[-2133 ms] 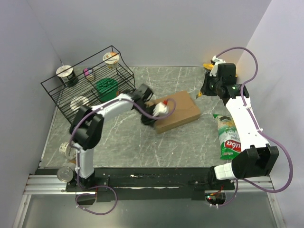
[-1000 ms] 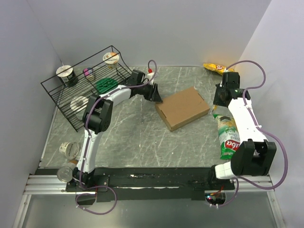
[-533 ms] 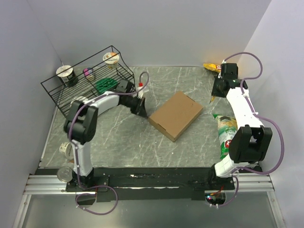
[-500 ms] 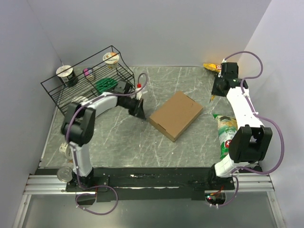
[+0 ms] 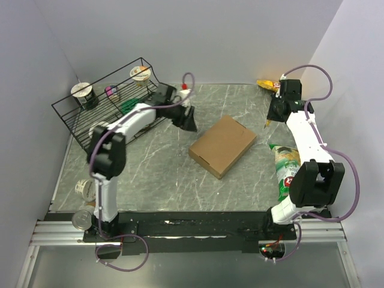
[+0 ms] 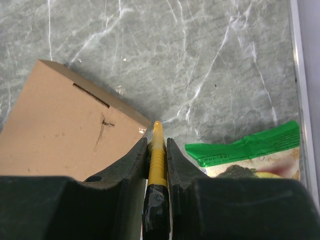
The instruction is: Unpack the express box
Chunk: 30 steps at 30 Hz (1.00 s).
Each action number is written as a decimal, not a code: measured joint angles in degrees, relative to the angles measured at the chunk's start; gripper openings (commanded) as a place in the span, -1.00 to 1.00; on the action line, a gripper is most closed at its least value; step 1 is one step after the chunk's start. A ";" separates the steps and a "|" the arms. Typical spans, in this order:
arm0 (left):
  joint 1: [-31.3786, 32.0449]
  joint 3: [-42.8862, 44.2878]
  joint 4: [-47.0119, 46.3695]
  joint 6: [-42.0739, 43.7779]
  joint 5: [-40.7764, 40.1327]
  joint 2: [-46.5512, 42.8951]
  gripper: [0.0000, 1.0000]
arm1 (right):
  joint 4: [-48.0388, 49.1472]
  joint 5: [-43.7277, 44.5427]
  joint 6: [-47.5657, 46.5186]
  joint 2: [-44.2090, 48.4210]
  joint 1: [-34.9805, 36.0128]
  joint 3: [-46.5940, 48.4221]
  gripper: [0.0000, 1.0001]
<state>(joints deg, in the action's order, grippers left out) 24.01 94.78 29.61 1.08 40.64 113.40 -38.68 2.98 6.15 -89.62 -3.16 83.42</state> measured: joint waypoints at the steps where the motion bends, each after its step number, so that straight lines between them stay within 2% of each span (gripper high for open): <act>1: 1.05 2.38 -0.72 -1.14 -0.31 2.73 0.36 | 0.04 -0.04 0.00 0.33 0.00 -0.48 -1.00; 5: 5.31 7.82 -3.15 -5.11 -1.75 10.71 0.45 | 0.15 -0.02 -0.02 2.54 0.00 -2.34 -1.00; 7: 6.97 9.75 -3.91 -6.49 -2.01 13.38 0.40 | 0.13 0.00 -0.02 3.87 0.00 -3.52 -1.00; 8: 7.67 10.43 -4.33 -7.08 -1.99 14.53 0.33 | 0.13 0.00 0.00 4.66 0.00 -4.17 -1.00; 9: 8.17 10.67 -5.03 -7.82 -2.10 15.30 0.16 | 0.09 0.00 0.00 5.29 0.00 -4.72 -1.00; 13: 8.44 9.31 -5.51 -10.38 -3.48 16.33 -0.12 | 0.11 0.00 -0.02 6.88 0.00 -6.12 -1.00; 18: 7.65 -0.31 -10.16 -14.97 -4.96 11.39 -0.66 | 0.13 -0.17 0.00 7.19 0.00 -6.62 -1.00; 19: 7.45 -2.67 -10.12 -15.54 -5.70 9.62 -0.70 | 0.13 -0.39 0.02 7.19 -0.02 -6.62 -1.00; 24: 4.57 -14.45 -8.63 -17.03 -10.86 -0.26 -0.73 | 0.17 -1.25 0.39 6.73 -0.04 -6.60 -1.00; 28: -1.07 -22.69 -6.40 -19.23 -16.46 -8.55 -0.80 | 0.09 -2.73 1.18 4.44 -0.04 -6.01 -1.00; 29: -2.32 -24.50 -6.05 -20.04 -17.33 -10.51 -0.73 | 0.07 -3.30 1.53 3.28 0.17 -5.35 -1.00; 30: -4.20 -27.58 -6.08 -21.14 -18.51 -13.44 -0.56 | 0.13 -3.74 1.77 2.12 0.37 -4.61 -1.00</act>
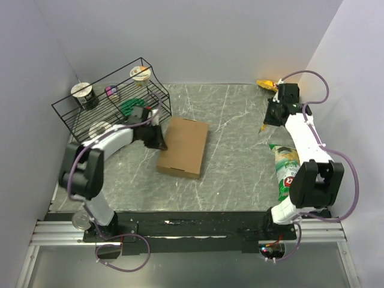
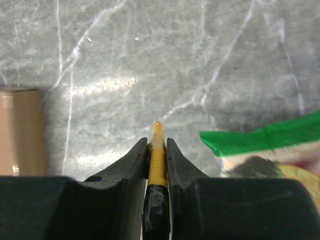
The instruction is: Unpack the express box
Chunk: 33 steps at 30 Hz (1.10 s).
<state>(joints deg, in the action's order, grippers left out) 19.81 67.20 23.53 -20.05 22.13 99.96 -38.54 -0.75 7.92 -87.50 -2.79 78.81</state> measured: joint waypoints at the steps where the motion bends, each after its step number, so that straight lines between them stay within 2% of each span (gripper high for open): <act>1: -1.40 -2.43 0.11 -0.68 0.04 -2.45 -0.28 | -0.02 -0.33 0.17 -1.18 0.22 0.76 -1.00; 2: -2.19 -4.39 -0.28 -0.96 0.76 -4.09 0.10 | 0.00 -0.52 0.22 -2.03 0.46 1.38 -1.00; 5: -2.23 -9.29 -1.75 -2.05 5.18 -7.43 0.45 | 0.04 -0.83 0.39 -4.85 2.14 3.65 -1.00; 9: -0.90 -11.91 -2.89 -3.28 10.80 -8.52 0.55 | 0.04 -1.25 0.28 -6.80 5.81 5.27 -1.00; 12: -2.95 -11.39 -1.07 -1.14 12.00 -10.32 0.41 | 0.00 -3.54 -0.33 -6.82 7.72 6.25 -1.00; 15: -7.21 -7.32 5.35 8.70 13.05 -11.54 0.24 | 0.26 -7.06 -2.05 -6.67 7.96 7.13 -1.00; 16: -8.31 -6.25 6.56 11.93 13.29 -11.80 0.10 | 0.31 -8.39 -3.04 -6.34 7.89 7.13 -1.00; 18: -10.51 -5.44 9.44 23.61 14.80 -13.55 -0.03 | -0.07 -10.32 -4.85 -5.16 7.89 7.13 -1.00; 19: -11.06 -5.79 11.28 29.20 15.56 -14.86 -0.16 | -0.22 -11.17 -5.79 -4.24 7.89 7.13 -1.00; 22: -10.75 -8.09 15.98 44.09 17.11 -18.47 -0.38 | -0.76 -13.35 -8.39 -0.44 7.89 7.15 -1.00; 24: -9.29 -9.62 18.78 52.96 17.35 -19.21 -0.43 | -1.42 -15.34 -9.90 2.73 7.89 7.48 -1.00; 27: -6.43 -13.75 19.19 61.55 17.16 -19.12 -0.45 | -2.36 -17.81 -11.30 5.81 7.89 8.85 -1.00; 33: 2.21 -21.00 16.37 67.65 16.59 -19.06 -0.33 | -4.17 -19.71 -14.21 8.76 7.89 9.18 -1.00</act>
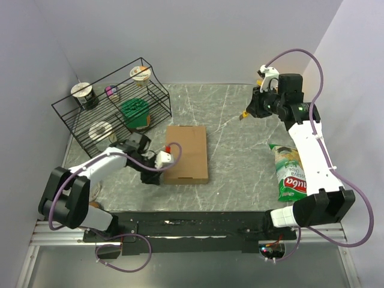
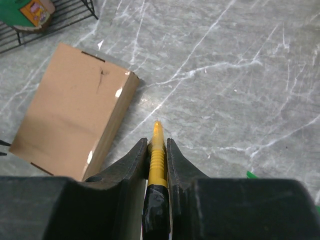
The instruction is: Unpack the express box
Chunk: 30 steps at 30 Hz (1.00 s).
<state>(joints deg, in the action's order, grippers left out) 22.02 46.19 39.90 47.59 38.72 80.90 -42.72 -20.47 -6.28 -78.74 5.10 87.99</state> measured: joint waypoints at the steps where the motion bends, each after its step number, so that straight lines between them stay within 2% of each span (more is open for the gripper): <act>1: 2.19 0.00 -1.31 -0.26 0.04 0.31 -0.31 | -0.31 0.15 -0.37 0.28 0.00 -0.17 -1.00; 4: 9.05 1.55 -7.06 -2.82 0.20 3.06 -0.19 | -0.81 1.18 -0.90 1.20 0.00 -0.90 -1.00; 7: 14.40 7.02 -11.69 -5.99 0.26 9.18 -0.10 | -1.14 1.36 -0.94 2.23 -0.20 -2.34 -1.00; 12: 18.58 23.76 -13.84 -12.26 2.05 21.84 0.04 | -1.51 -4.66 -3.37 2.05 -1.97 -3.72 -1.00; 15: 17.55 32.81 -9.84 -13.16 3.21 24.09 0.18 | -4.24 -7.54 -3.85 -0.61 -2.54 -0.79 -1.00; 17: 16.22 35.50 -8.66 -13.99 2.97 23.04 0.25 | -5.51 -8.37 -3.80 -4.35 -2.62 3.76 -1.00; 18: 15.21 35.93 -8.66 -14.78 2.43 22.01 0.35 | -5.07 -8.33 -3.67 -5.75 -2.62 5.25 -1.00; 22: 9.62 38.23 -8.81 -24.79 0.20 20.76 0.47 | -1.88 -6.51 -2.60 -8.92 -2.71 6.54 -1.00; 28: 4.68 57.35 -12.24 -42.29 -7.65 35.50 0.58 | 0.20 -4.85 -2.45 -10.34 -2.97 7.08 -1.00; 30: 4.85 59.67 -13.14 -46.18 -10.19 39.21 0.62 | 0.26 -4.46 -2.21 -11.02 -3.19 8.02 -1.00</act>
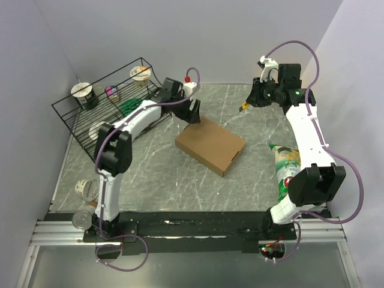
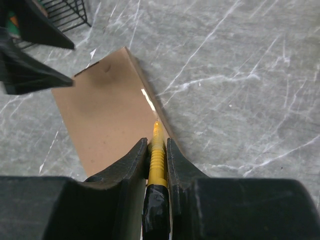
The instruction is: Unpack the express box
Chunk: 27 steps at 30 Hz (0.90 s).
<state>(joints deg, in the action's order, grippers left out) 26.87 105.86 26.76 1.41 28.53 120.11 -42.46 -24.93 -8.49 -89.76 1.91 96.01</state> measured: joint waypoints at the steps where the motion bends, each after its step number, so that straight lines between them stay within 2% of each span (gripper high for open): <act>1: 0.28 0.63 -0.22 -1.81 -1.42 1.62 0.63 | 0.07 0.07 0.11 -0.35 -0.13 0.57 -1.00; 5: 1.57 0.87 -0.37 -7.45 -6.08 6.69 0.62 | 0.76 0.28 0.07 -0.61 -0.48 0.83 -1.00; 8: 1.99 0.70 -0.61 -10.12 -7.50 9.07 0.37 | 0.83 0.31 0.09 -0.61 -0.52 0.81 -1.00; 12: 1.40 -0.72 -2.45 -10.56 -5.95 8.74 0.15 | 0.92 -0.39 0.13 -0.61 -0.59 0.15 -1.00; 16: -0.09 -8.09 -6.56 -7.87 -1.84 5.16 0.08 | 0.87 -2.78 0.07 -0.61 -0.57 -0.42 -1.00; 22: -1.88 -27.58 -8.96 1.51 5.38 -7.56 0.02 | 0.96 -5.05 -0.42 -0.61 0.31 -2.89 -1.00; 27: -3.98 -32.37 -5.14 4.57 8.31 -11.52 0.03 | 0.52 -5.03 -3.02 -0.48 5.05 -6.36 -1.00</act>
<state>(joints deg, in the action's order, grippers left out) 22.90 73.49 21.63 5.98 36.84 108.60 -41.93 -29.95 -11.51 -90.24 6.96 89.65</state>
